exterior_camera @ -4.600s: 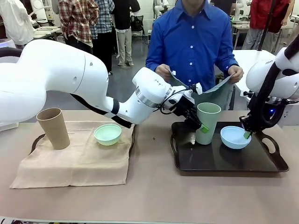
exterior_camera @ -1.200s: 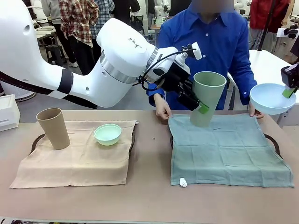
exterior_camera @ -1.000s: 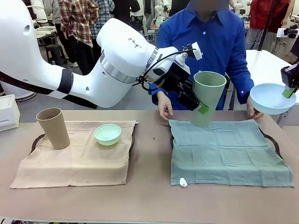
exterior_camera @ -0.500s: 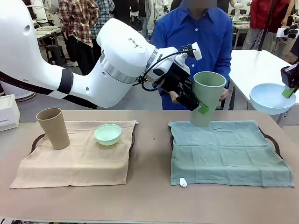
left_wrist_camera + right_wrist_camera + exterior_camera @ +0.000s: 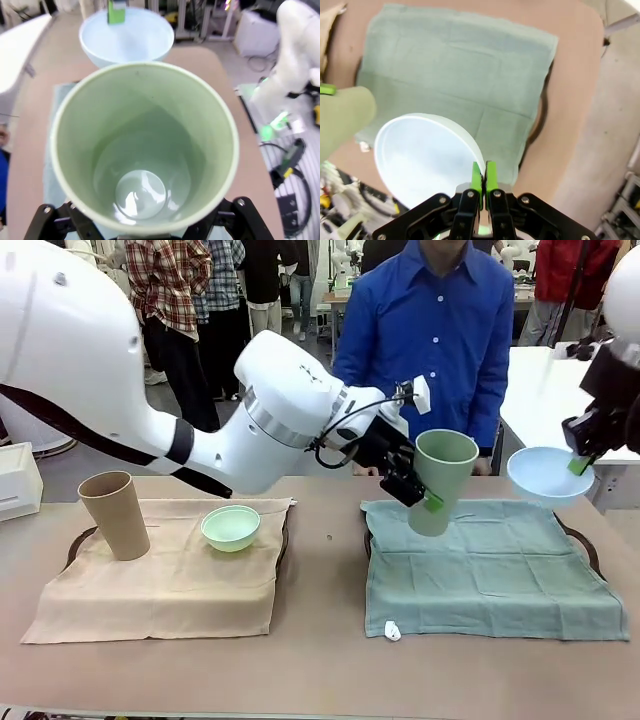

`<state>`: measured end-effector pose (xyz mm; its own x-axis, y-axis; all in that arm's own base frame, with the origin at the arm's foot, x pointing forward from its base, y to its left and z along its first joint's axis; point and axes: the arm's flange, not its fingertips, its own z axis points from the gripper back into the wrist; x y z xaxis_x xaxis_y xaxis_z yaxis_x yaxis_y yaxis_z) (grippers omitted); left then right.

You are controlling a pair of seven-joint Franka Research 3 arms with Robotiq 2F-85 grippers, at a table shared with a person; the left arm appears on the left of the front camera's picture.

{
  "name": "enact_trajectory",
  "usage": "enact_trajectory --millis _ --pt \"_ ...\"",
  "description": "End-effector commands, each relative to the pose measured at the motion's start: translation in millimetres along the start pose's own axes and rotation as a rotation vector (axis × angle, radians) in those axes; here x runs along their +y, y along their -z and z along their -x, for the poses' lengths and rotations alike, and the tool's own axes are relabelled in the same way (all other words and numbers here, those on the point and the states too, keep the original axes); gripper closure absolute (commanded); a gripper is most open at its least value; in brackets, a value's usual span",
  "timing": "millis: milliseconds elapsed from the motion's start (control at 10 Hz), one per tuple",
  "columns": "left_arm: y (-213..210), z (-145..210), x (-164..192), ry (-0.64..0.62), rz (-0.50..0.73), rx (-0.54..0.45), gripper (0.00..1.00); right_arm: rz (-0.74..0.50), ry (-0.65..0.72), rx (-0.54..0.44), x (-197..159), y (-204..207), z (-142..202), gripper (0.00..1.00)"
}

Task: Set up a tray with a mat and arrange the tableware.
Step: Place the Picnic Bowl and Reusable plastic cup back onto the Handle tray in front of the human's position.

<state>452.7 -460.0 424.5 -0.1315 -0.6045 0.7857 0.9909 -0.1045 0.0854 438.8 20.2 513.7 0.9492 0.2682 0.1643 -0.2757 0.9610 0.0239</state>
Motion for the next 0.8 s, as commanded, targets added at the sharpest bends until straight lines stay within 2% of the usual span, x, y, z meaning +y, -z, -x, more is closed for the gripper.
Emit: enact_trajectory --millis 0,300,700 --pt "12 9 11 0.007 -0.006 -0.058 0.15 -0.013 -0.002 0.005 3 24 -9 0.96" --pt "35 37 29 -0.019 0.001 -0.085 0.15 0.018 0.008 0.009 0 65 -19 0.96" --pt "48 54 43 -0.046 -0.005 -0.123 0.15 -0.013 0.015 0.022 -18 101 -30 0.96"
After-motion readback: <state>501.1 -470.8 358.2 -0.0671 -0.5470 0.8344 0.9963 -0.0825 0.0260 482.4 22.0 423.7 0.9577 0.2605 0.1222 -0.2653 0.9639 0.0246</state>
